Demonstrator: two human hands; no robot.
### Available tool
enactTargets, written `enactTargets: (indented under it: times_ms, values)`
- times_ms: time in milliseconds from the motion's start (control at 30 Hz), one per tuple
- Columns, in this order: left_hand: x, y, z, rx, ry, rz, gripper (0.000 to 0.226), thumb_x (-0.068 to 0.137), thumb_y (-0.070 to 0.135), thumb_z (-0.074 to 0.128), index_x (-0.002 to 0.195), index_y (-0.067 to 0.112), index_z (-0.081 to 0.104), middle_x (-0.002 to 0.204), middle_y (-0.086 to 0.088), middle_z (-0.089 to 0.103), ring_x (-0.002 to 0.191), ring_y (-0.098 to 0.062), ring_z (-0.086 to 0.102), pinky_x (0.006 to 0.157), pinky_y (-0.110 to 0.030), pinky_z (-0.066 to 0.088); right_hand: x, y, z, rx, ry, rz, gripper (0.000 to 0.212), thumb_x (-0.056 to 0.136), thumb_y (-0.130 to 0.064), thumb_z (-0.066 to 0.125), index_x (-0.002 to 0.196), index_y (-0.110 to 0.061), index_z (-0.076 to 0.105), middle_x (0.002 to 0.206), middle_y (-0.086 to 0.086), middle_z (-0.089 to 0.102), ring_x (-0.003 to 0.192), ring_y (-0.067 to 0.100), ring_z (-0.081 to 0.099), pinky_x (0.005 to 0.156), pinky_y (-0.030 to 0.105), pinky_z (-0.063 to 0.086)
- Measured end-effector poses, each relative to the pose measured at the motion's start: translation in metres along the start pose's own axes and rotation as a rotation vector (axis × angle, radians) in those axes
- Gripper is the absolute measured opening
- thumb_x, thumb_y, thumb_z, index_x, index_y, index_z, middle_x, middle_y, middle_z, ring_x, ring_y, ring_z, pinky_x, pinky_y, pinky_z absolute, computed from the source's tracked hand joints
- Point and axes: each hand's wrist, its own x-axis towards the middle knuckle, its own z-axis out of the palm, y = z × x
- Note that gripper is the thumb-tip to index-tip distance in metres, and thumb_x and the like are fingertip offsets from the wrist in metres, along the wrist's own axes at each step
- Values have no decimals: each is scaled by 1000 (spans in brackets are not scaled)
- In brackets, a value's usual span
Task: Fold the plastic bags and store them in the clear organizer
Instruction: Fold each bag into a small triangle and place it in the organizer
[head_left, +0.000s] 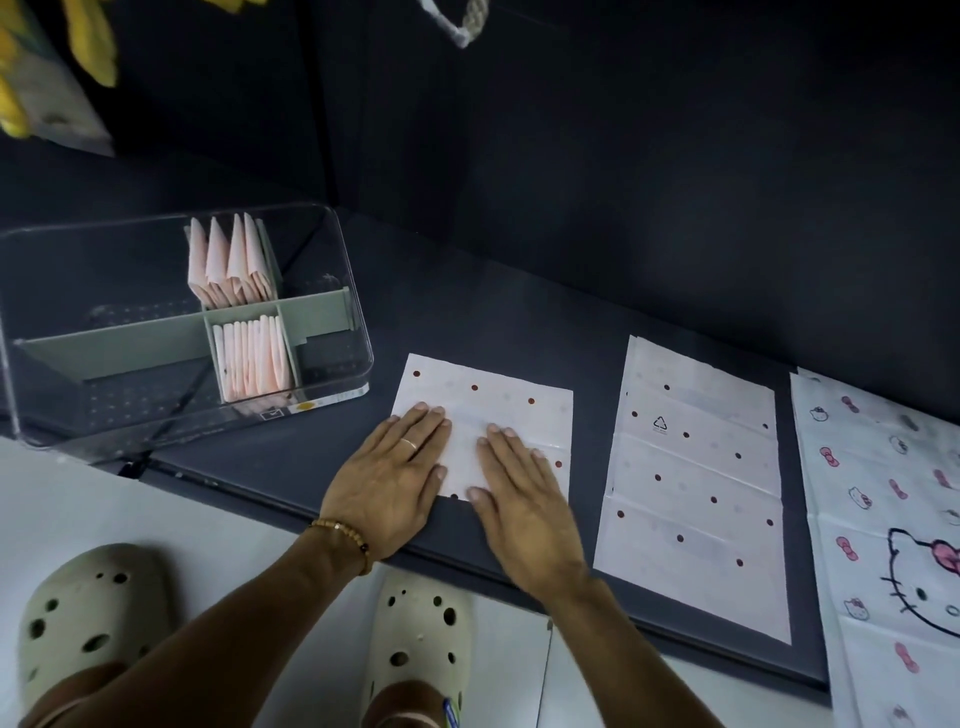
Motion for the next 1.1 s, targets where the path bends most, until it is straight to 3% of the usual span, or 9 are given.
enactTargets:
  times_ms: [133,300,467,567,800,867,933,1000,1100]
  values:
    - [1,-3,5,-22,2,-9,61,95,43,12,150,18,20,158,1,18,146,-15,10,116,-29,-3,-25,48,-16,-67,-95,71,50,104,-34,32,151,-21,26,160,-5,13,148,13,10,120,31,6]
    - [1,-5,6,-13,12,9,50,99,39,23,147,27,29,157,3,19,146,-15,9,116,-30,-2,-30,42,-29,-54,70,110,42,91,-22,62,130,-7,57,141,12,51,131,30,47,108,46,40]
    - [1,-6,5,-5,-21,19,61,93,52,11,148,29,27,158,2,17,146,-15,7,116,-31,-2,-18,15,-24,-51,63,67,39,88,-27,66,124,-9,62,128,6,61,118,23,58,98,36,48]
    - [0,-7,4,-7,-52,20,73,84,66,24,148,31,25,159,3,12,146,-15,4,116,-31,-3,-11,14,-27,-48,152,85,27,89,-18,65,114,-7,66,110,8,70,101,25,66,85,35,55]
    - [5,-19,-10,-128,-29,56,46,97,29,38,144,31,37,155,9,26,144,-8,16,116,-28,16,-2,28,-45,116,48,183,9,87,-22,67,95,-21,71,95,-5,72,88,19,65,78,31,46]
    - [5,-22,-26,-208,-72,22,38,98,27,41,135,28,49,145,5,45,136,-14,37,110,-29,31,0,33,-52,310,46,345,9,87,-20,67,80,-26,68,76,-11,68,70,11,62,66,23,45]
    - [3,-22,-40,-302,-57,-46,23,98,27,45,107,20,65,109,-7,66,106,-28,59,86,-33,45,1,37,-56,438,-2,457,17,86,-24,69,71,-30,63,66,-17,62,63,0,57,58,12,39]
    - [2,-24,-45,-407,-25,-181,29,96,28,50,72,14,57,74,-9,59,77,-30,59,65,-33,40,3,39,-58,543,-12,550,19,83,-27,71,68,-28,60,63,-16,60,60,-2,56,52,9,37]
    - [0,-25,-41,-401,-29,-356,41,93,34,55,57,17,43,68,-6,49,71,-25,53,62,-31,37,9,41,-54,605,-1,660,24,82,-29,73,68,-18,56,64,-6,59,62,11,55,57,22,43]
